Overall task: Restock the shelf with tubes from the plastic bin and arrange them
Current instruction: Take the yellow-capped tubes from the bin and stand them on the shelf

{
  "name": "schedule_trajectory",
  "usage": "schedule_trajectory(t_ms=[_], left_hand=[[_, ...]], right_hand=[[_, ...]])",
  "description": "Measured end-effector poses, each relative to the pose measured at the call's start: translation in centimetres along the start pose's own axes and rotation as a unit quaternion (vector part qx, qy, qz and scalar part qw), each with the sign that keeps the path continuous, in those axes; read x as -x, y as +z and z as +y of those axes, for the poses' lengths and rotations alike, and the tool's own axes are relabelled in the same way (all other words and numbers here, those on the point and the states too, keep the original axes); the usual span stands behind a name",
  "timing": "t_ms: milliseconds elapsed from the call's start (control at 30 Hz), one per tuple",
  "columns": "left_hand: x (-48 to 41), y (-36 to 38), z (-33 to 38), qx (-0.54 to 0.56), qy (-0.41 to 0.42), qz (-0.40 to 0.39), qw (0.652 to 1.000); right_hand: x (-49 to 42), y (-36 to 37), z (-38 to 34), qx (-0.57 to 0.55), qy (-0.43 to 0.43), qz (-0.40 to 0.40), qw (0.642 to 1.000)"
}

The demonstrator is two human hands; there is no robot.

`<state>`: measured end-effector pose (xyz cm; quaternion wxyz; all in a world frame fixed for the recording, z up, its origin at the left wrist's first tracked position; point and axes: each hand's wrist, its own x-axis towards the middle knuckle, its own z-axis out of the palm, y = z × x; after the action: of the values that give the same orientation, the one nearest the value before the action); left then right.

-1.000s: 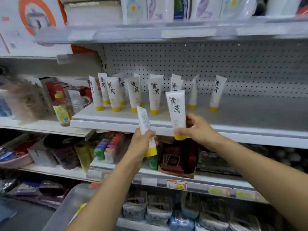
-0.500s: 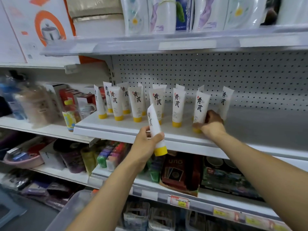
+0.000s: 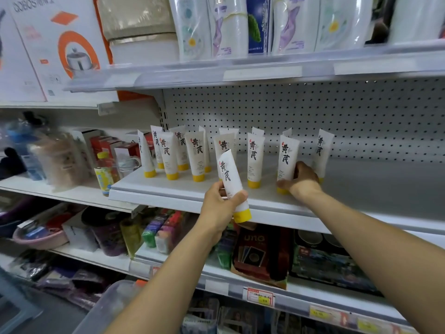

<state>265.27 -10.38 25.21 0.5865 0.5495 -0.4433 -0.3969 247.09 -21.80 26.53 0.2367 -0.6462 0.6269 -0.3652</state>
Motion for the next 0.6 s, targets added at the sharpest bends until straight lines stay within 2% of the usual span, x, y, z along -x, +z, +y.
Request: schedule_trajectory(t_ms=[67,133,200,267,300,367,433,500,600], left_hand=[[0.3,0.4,0.1,0.003,-0.003,0.006,1.0],[0.5,0.5,0.2,0.004,-0.007,0.007,1.0],[0.5,0.5,0.4,-0.002,-0.011,0.002,1.0],[0.5,0.7,0.4,-0.001,-0.009,0.003,1.0],[0.5,1.0,0.5,0.0,-0.005,0.005,1.0],[0.6,1.9,0.5,-0.004,0.013,0.018,1.0],[0.5,2.9,0.3,0.002,0.026,0.023,0.999],[0.6,4.1,0.2,0.008,0.032,0.014,0.999],[0.6,5.6,0.3,-0.027,0.053,0.002,0.998]], right_hand=[[0.3,-0.1,0.1,-0.014,0.011,-0.007,1.0],[1.1,-0.3,0.2,-0.024,0.013,0.02,0.999],[2.5,-0.3,0.5,0.002,-0.03,0.076,0.997],[4.4,-0.3,0.2,-0.021,-0.089,0.077,0.993],[5.4,-0.3,-0.1,-0.057,-0.113,0.035,0.991],[7.4,-0.3,-0.8,-0.106,-0.157,-0.108,0.976],[9.0,-0.2,-1.4,-0.075,-0.199,-0.201,0.956],[9.8,-0.2,-1.7,-0.04,-0.213,-0.181,0.959],[9.7,-0.4,-1.2,0.024,-0.211,-0.088,0.973]])
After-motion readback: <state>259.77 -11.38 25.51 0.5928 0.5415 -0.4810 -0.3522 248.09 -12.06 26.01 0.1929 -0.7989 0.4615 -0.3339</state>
